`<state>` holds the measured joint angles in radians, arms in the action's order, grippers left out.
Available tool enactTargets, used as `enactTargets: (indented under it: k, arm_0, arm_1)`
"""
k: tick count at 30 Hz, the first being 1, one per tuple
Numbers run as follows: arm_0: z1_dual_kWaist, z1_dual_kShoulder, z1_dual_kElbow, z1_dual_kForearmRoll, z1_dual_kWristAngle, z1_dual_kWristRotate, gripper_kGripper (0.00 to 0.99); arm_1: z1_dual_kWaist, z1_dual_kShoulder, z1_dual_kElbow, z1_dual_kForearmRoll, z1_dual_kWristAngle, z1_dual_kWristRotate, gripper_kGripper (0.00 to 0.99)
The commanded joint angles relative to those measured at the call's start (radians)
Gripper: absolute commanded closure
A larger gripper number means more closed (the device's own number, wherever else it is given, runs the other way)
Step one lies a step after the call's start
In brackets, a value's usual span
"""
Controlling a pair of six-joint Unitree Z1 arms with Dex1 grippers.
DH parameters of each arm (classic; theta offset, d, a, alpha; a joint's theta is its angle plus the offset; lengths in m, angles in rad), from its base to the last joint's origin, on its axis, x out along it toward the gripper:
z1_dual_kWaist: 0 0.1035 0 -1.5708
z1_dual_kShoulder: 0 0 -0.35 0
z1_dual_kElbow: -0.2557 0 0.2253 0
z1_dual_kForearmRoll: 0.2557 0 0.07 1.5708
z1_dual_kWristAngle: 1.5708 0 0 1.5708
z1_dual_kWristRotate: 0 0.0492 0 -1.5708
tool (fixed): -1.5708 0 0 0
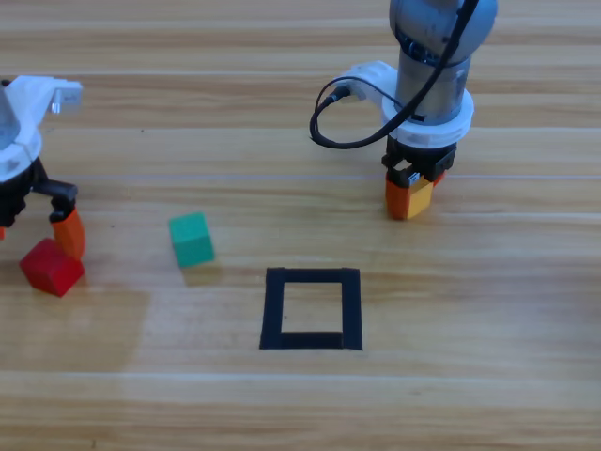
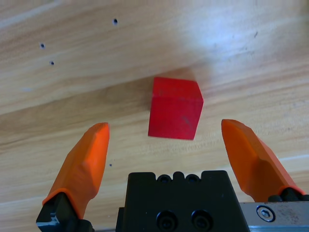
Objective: Stack the blocks in the rectangular block: red at the bottom, yellow in the middle, green on top
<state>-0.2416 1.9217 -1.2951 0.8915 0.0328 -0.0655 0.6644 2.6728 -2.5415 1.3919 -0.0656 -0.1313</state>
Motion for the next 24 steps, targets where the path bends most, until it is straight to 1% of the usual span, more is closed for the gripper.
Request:
enactTargets:
  k: [1,4,6,9,12,15,18,21,24]
  arm_0:
    - [-0.031,0.071,0.03,-0.031,-0.01,-0.03,0.0]
    - [-0.033,0.074,0.053,-0.057,-0.011,-0.034,0.0]
    - [-0.033,0.083,0.062,-0.068,-0.011,-0.037,0.0]
    - [-0.031,0.08,0.063,-0.068,-0.01,-0.04,0.0]
    - [-0.03,0.085,0.062,-0.068,-0.01,-0.042,0.0]
    - [-0.03,0.088,0.062,-0.068,-0.011,-0.046,0.001]
    - [-0.03,0.092,0.062,-0.068,-0.01,-0.066,0.007]
    - [-0.03,0.097,0.06,-0.068,-0.011,-0.092,0.021]
    - [-0.03,0.099,0.06,-0.068,-0.016,-0.1,0.047]
  arm_1:
    - [-0.022,0.095,-0.009,0.024,0.012,-0.008,0.637]
    - [-0.023,0.091,-0.013,0.053,0.041,-0.014,0.883]
    - [-0.022,0.081,-0.013,0.078,0.066,-0.016,0.984]
    - [-0.023,0.042,0.001,0.105,0.104,-0.013,0.99]
    - [-0.028,-0.037,0.063,0.105,0.13,-0.001,0.99]
    - [-0.028,-0.143,0.152,0.104,0.184,0.012,0.99]
    - [-0.028,-0.263,0.256,0.096,0.196,0.036,0.99]
    - [-0.028,-0.404,0.385,0.05,0.201,0.058,0.99]
    - [-0.026,-0.564,0.573,-0.057,0.208,0.078,0.99]
